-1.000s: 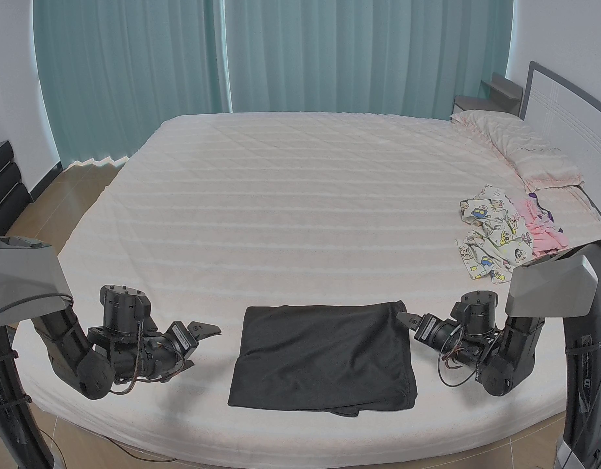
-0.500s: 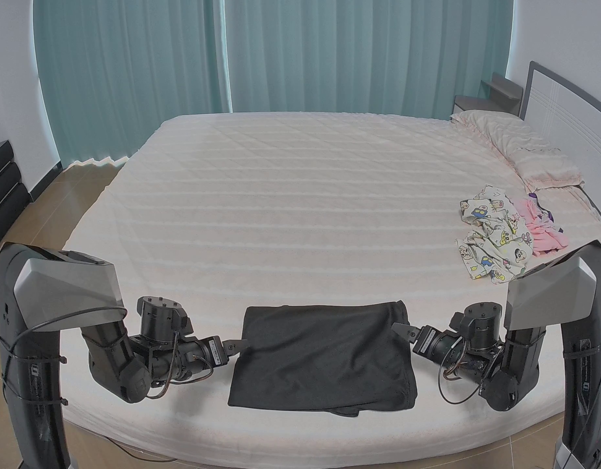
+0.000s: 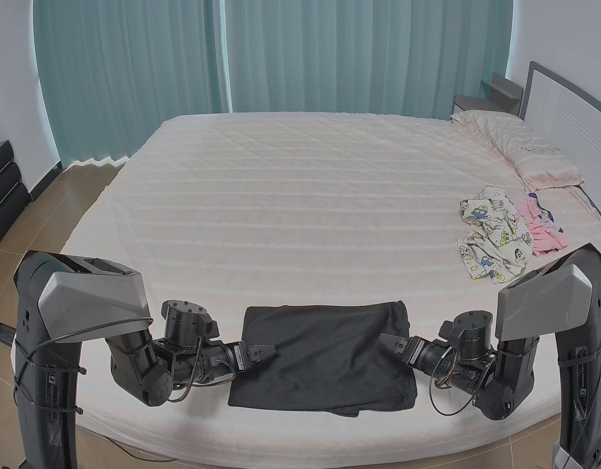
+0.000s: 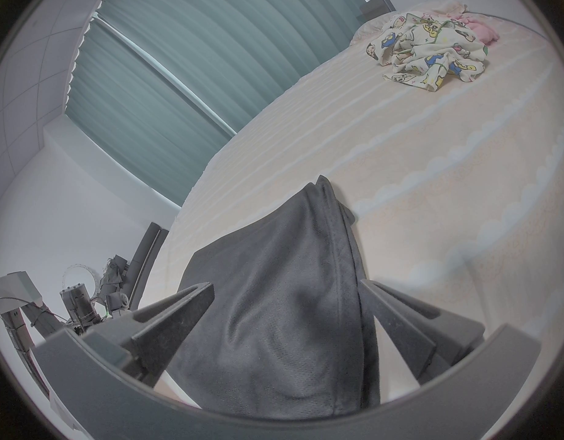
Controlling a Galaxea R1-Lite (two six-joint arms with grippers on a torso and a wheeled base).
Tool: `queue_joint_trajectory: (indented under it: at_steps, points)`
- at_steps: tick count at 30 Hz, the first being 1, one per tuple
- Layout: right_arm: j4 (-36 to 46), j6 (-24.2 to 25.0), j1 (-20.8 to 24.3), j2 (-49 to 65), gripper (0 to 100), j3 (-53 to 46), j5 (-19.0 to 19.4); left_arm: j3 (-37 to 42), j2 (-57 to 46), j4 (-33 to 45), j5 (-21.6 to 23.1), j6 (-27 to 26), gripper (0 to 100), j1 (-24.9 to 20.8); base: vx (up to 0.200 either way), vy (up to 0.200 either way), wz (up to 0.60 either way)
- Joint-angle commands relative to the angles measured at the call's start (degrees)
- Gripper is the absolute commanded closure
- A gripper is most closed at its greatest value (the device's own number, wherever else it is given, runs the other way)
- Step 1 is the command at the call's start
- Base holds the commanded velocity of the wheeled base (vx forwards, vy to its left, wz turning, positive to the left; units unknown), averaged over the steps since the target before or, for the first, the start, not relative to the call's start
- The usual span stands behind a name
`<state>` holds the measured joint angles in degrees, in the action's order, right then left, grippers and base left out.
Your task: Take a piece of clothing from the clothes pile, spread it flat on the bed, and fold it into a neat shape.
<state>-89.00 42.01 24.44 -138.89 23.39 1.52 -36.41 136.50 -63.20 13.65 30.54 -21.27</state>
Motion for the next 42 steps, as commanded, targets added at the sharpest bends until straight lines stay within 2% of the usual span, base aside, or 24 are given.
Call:
queue_joint_trajectory:
  at_steps: [1,22,23,32,39,42]
  points:
    - [-0.56,0.0,0.43,0.2,0,0.07,-0.38,-1.38,0.61,0.0,-0.03,0.05,0,-0.61,0.0,0.0,0.0]
    - [-0.56,0.0,0.17,-0.33,0,0.25,-0.38,-3.23,1.31,0.0,0.41,0.22,0,-4.13,0.0,0.0,0.0]
    - [-0.56,0.0,0.17,-0.33,0,0.25,-0.38,-3.23,1.31,0.0,0.41,0.22,100,-4.13,0.0,0.0,0.0]
    - [-0.56,0.09,-0.62,0.28,0,0.25,-0.29,-2.87,2.46,0.09,-0.12,0.49,100,-3.16,0.0,0.0,0.0]
    - [-0.56,0.18,-6.6,2.31,0,1.13,1.03,-1.73,0.26,0.0,-2.23,6.46,100,-2.46,0.0,0.0,0.0]
    - [-0.56,0.18,-8.01,2.57,0,1.66,1.2,-0.59,-0.88,0.0,-2.23,6.64,100,-1.58,0.0,0.0,0.0]
